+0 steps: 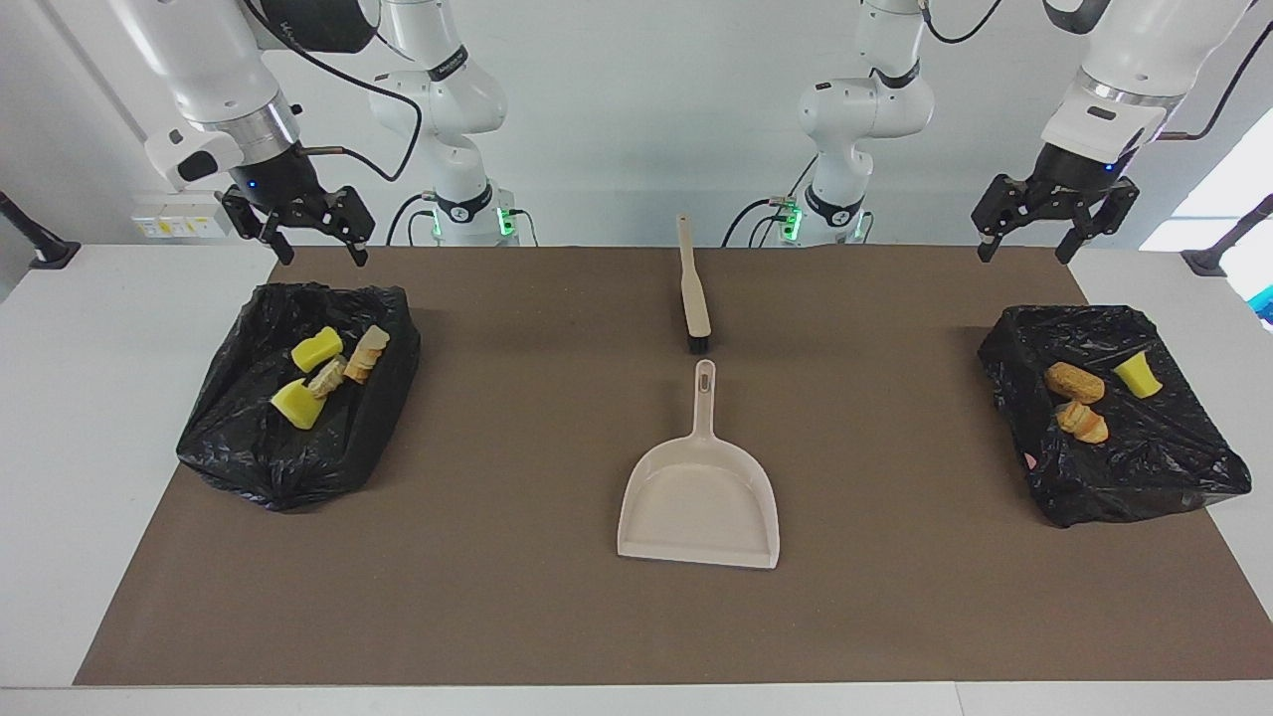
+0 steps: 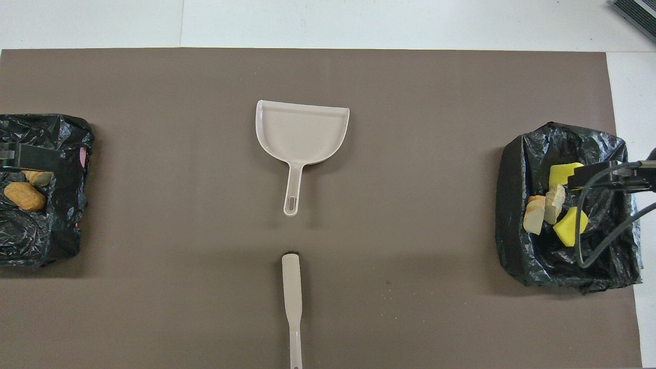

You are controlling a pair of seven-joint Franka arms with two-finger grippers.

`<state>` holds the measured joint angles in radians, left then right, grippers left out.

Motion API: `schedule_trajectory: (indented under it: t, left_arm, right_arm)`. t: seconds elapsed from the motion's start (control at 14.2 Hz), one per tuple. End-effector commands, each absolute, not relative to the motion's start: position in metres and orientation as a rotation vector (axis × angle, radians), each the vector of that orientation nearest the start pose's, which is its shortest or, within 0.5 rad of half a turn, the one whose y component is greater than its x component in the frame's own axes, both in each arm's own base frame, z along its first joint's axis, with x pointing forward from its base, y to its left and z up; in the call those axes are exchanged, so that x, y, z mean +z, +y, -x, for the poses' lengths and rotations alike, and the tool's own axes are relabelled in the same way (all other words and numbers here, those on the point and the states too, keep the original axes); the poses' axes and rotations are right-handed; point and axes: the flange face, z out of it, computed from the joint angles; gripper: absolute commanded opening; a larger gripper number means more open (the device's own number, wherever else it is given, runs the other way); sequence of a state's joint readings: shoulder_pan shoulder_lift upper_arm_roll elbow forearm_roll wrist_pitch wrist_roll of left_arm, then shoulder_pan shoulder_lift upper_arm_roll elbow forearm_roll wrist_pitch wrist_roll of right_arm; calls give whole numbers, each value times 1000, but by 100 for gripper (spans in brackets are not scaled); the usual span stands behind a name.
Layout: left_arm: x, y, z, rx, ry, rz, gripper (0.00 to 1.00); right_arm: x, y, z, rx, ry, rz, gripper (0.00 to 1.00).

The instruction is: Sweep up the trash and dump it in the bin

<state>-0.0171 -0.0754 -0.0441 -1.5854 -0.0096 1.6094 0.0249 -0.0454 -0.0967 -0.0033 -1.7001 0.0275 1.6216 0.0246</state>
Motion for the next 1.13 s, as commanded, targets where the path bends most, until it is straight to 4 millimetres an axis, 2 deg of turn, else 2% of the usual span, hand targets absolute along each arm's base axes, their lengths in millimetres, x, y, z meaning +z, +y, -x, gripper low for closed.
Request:
schedule_trajectory:
  t: [0.0, 0.35, 1.06]
  left_arm:
    - [679, -37, -523, -185, 46, 3163, 100]
    - [671, -35, -509, -105, 55, 3159, 100]
    - [661, -40, -504, -103, 68, 3161, 100]
  right_arm:
    - [623, -21, -528, -17, 152, 3094, 100]
    - [623, -21, -528, -17, 152, 3094, 100]
    - [623, -21, -529, -17, 152, 3094, 100]
